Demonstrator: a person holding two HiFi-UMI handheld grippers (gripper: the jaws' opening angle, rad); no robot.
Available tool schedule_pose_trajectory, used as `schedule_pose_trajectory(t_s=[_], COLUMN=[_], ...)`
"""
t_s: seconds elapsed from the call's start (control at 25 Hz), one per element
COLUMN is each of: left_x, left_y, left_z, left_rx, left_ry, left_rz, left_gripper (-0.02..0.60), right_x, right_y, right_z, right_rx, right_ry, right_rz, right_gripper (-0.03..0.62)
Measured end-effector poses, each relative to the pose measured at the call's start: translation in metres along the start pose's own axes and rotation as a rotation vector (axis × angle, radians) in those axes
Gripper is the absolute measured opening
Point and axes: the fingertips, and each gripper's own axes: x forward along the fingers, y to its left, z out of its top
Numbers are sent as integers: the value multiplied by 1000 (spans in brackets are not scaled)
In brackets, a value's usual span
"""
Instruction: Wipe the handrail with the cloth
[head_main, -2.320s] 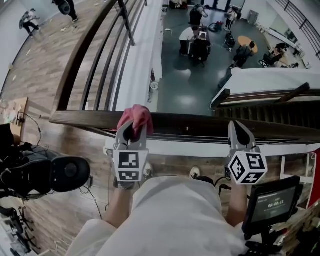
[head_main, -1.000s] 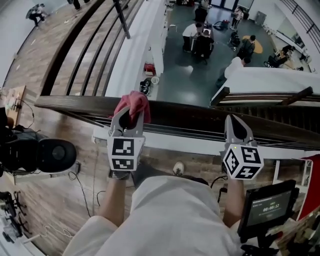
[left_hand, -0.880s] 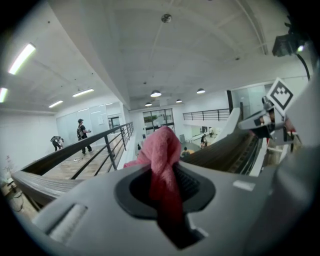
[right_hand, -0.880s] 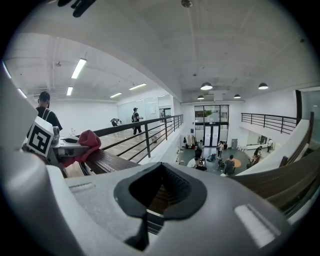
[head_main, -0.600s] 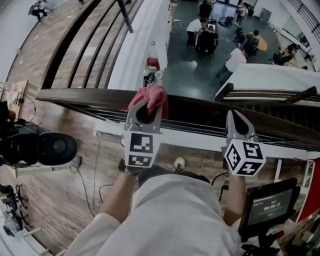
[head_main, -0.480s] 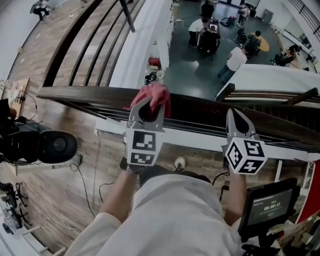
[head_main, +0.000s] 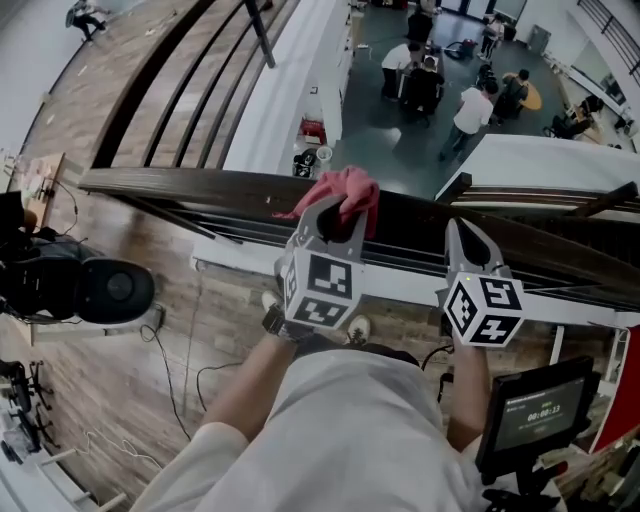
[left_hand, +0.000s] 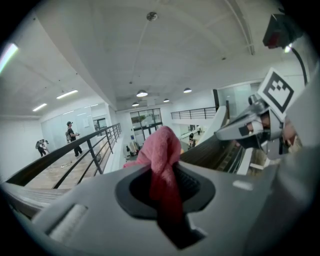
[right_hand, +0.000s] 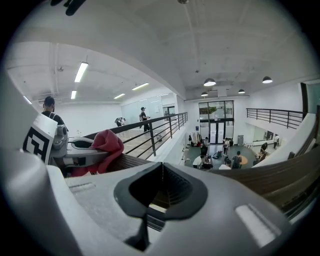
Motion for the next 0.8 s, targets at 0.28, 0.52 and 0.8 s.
schedule_pose_trajectory(t_s=[0.28,0.52,0.8], left_x=[20,33,34], left_y=[-41,-83,-97], left_z=[4,8,12], left_rx=[47,98,106], left_ry=[-14,-15,-20], left_rz=[-75,-132,-166], left_gripper=[74,75,75], right_x=[12,14,14], right_y=[6,12,13], right_z=[-11,-17,-17], right_rx=[-14,-45,-142], right_ry=[14,13,21], right_rz=[27,34,26], right_gripper=[5,3,2])
